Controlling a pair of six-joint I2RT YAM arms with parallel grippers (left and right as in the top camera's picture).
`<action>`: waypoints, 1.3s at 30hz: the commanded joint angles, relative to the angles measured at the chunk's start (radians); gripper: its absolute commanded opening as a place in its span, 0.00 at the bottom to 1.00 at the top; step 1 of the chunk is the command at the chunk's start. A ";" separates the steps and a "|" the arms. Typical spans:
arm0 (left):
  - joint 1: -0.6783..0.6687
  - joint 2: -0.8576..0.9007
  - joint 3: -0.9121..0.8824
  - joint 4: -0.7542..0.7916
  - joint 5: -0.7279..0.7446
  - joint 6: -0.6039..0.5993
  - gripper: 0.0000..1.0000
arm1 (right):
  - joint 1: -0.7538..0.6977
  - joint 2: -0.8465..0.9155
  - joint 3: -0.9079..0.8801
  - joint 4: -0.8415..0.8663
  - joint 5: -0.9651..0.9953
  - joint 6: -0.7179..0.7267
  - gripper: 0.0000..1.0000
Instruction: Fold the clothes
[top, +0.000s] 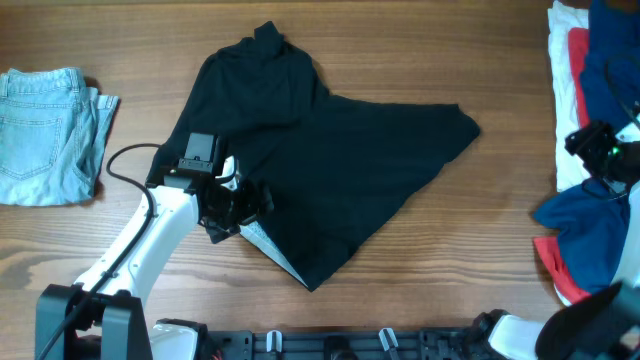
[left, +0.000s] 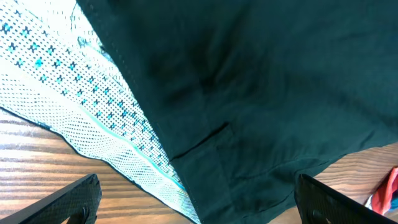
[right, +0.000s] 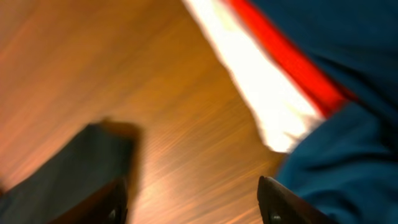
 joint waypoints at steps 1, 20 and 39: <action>-0.006 -0.001 -0.006 -0.030 0.035 -0.010 1.00 | 0.104 -0.059 0.014 -0.073 -0.103 -0.083 0.71; -0.342 -0.001 -0.169 0.303 -0.045 -0.348 0.76 | 0.233 -0.050 -0.027 -0.157 -0.060 -0.124 0.73; -0.376 -0.001 -0.169 0.142 0.098 -0.349 0.67 | 0.233 -0.050 -0.027 -0.157 -0.049 -0.124 0.74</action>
